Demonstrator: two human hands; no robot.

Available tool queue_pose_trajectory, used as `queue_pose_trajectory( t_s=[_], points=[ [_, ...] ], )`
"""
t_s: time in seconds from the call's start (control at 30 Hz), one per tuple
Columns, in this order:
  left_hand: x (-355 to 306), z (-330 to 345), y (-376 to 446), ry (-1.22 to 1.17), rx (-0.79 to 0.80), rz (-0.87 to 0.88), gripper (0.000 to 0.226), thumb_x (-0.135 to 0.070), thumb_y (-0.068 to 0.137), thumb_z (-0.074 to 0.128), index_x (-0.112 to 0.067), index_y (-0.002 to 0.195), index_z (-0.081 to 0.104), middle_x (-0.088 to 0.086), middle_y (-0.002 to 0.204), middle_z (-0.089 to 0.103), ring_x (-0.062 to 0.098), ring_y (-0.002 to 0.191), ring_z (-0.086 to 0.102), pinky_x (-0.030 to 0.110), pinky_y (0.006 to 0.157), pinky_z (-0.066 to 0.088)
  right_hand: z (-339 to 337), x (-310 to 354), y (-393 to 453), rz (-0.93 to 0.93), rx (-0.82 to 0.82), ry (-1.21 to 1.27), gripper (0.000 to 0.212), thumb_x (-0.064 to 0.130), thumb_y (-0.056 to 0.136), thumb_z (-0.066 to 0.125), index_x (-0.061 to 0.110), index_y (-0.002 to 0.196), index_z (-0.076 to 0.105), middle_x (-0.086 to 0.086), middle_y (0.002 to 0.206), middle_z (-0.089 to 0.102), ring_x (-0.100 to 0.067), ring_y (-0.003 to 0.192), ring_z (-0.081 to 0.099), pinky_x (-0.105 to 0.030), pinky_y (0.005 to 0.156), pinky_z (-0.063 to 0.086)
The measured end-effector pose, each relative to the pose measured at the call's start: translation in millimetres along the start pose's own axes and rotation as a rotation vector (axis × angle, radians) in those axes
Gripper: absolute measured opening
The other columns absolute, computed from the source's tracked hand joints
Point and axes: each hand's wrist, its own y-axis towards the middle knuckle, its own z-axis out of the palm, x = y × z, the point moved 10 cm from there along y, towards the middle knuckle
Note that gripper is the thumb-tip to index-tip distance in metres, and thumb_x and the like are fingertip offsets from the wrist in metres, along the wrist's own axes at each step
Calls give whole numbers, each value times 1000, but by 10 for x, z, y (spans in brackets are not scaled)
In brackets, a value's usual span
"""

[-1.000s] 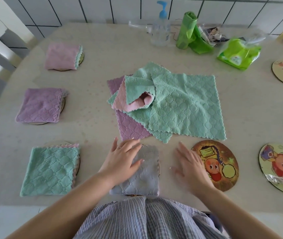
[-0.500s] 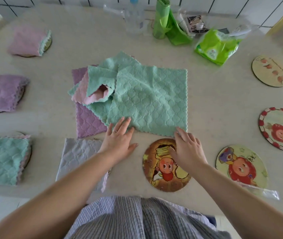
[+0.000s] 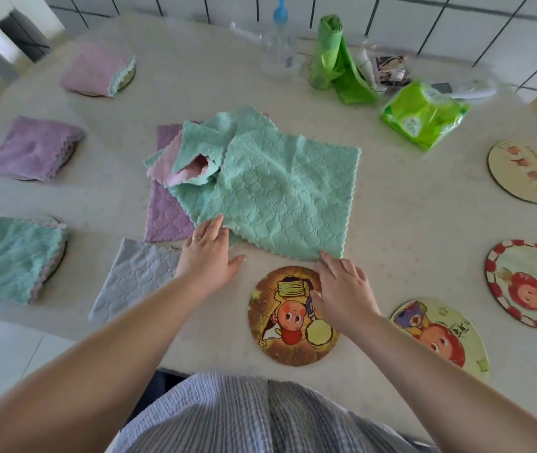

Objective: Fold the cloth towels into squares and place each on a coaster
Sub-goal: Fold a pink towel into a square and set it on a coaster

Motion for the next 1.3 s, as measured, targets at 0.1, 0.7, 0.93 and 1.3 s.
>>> queue_pose_trajectory(
  t_s=[0.1, 0.7, 0.93, 1.3],
  points=[
    [35, -244, 58, -24, -93, -5, 60, -52, 90, 43, -10, 134, 41, -1, 154, 18, 25, 136, 25, 45, 107, 29, -146, -30, 10, 79, -48, 134, 53, 36, 94, 41, 15, 142, 31, 1, 152, 23, -20, 130, 35, -36, 107, 30],
    [-265, -2448, -151, -619, -874, 568, 15, -2, 80, 63, -7, 94, 63, 5, 94, 66, 17, 88, 61, 22, 80, 45, -1885, -589, -746, 231, -929, 521, 32, 15, 88, 61, 15, 120, 58, 5, 122, 56, 2, 106, 49, -12, 90, 35],
    [-197, -1545, -203, -365, -538, 602, 27, -8, 68, 80, -16, 92, 70, -2, 81, 67, 15, 68, 57, 35, 63, 50, -1013, -583, -880, 270, -580, 419, 28, 16, 85, 65, 20, 112, 64, 12, 94, 58, -4, 79, 57, -22, 71, 46],
    [226, -477, -422, -519, -57, 375, 9, -22, 87, 60, -30, 86, 57, -10, 82, 65, 5, 76, 60, 27, 70, 50, -355, -510, -960, 381, -302, 841, 12, 22, 89, 58, 29, 97, 65, 24, 95, 62, 6, 61, 55, -8, 49, 36]
  ],
)
